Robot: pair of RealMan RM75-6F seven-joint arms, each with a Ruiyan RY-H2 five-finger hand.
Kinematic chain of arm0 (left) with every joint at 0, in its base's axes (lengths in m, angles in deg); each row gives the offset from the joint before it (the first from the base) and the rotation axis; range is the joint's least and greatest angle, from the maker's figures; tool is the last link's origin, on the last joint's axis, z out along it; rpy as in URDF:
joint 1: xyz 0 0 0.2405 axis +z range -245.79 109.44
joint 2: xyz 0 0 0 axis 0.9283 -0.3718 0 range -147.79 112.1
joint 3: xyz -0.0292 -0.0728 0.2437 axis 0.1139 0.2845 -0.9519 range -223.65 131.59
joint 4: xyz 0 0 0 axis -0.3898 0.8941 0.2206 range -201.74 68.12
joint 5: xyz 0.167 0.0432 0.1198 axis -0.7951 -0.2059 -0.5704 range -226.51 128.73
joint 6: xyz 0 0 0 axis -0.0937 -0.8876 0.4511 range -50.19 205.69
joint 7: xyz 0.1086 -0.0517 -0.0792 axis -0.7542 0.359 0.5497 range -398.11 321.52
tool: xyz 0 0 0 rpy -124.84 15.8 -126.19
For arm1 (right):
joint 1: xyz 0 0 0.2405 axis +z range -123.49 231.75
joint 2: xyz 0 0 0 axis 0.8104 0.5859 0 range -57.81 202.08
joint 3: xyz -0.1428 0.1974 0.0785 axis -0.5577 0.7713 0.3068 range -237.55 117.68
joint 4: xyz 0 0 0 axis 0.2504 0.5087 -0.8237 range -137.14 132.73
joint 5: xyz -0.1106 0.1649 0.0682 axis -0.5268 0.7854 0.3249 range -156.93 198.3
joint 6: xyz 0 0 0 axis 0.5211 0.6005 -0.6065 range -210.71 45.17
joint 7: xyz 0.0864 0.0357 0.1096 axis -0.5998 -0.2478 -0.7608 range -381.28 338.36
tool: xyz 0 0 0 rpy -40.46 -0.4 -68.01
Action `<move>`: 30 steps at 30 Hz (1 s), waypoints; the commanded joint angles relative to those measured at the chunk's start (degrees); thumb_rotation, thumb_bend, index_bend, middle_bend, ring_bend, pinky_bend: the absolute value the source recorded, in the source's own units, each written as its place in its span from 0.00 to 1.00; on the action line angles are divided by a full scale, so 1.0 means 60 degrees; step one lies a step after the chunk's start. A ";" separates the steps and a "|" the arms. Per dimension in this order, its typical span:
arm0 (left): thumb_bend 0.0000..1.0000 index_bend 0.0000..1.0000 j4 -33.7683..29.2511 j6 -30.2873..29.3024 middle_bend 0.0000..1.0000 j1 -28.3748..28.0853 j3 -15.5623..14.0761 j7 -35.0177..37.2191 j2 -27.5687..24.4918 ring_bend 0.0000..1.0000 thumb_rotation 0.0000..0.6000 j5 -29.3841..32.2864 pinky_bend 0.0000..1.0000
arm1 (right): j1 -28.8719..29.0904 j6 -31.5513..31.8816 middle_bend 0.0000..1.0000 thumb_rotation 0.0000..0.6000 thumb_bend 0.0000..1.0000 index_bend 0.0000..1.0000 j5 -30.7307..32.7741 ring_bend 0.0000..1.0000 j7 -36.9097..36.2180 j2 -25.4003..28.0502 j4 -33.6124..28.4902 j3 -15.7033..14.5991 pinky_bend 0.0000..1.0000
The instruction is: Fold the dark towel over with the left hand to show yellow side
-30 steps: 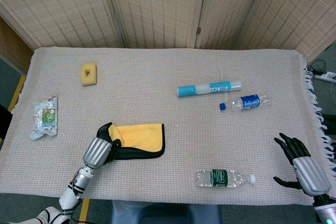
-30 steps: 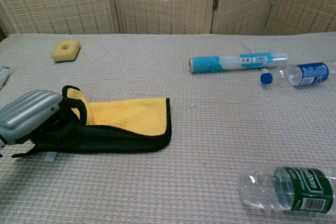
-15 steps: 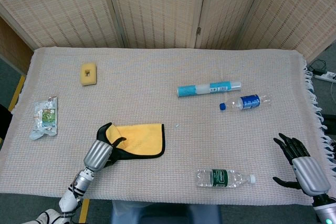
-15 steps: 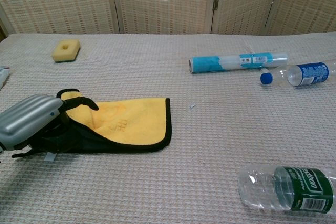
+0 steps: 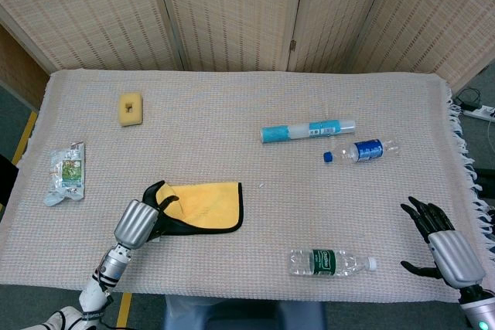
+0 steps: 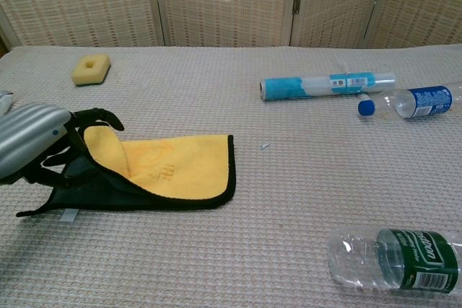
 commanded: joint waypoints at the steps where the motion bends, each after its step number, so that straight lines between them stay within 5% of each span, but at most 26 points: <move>1: 0.37 0.32 -0.0033 0.0271 1.00 -0.0105 0.0184 -0.0107 -0.0257 1.00 1.00 0.0232 1.00 | -0.0004 0.0027 0.00 1.00 0.12 0.00 -0.0003 0.00 -0.0023 0.0011 0.0000 0.0000 0.00; 18: 0.37 0.36 0.0462 0.0220 1.00 0.0086 0.0156 -0.0201 -0.0637 1.00 1.00 0.0319 1.00 | 0.0032 -0.0025 0.00 1.00 0.12 0.00 -0.0020 0.00 0.0007 -0.0009 -0.0002 -0.0036 0.00; 30: 0.37 0.35 0.2350 -0.0372 1.00 -0.0138 0.0117 0.2092 0.0321 1.00 1.00 -0.0214 1.00 | 0.0052 -0.0097 0.00 1.00 0.12 0.00 0.0048 0.00 0.0180 -0.0034 -0.0081 -0.0030 0.00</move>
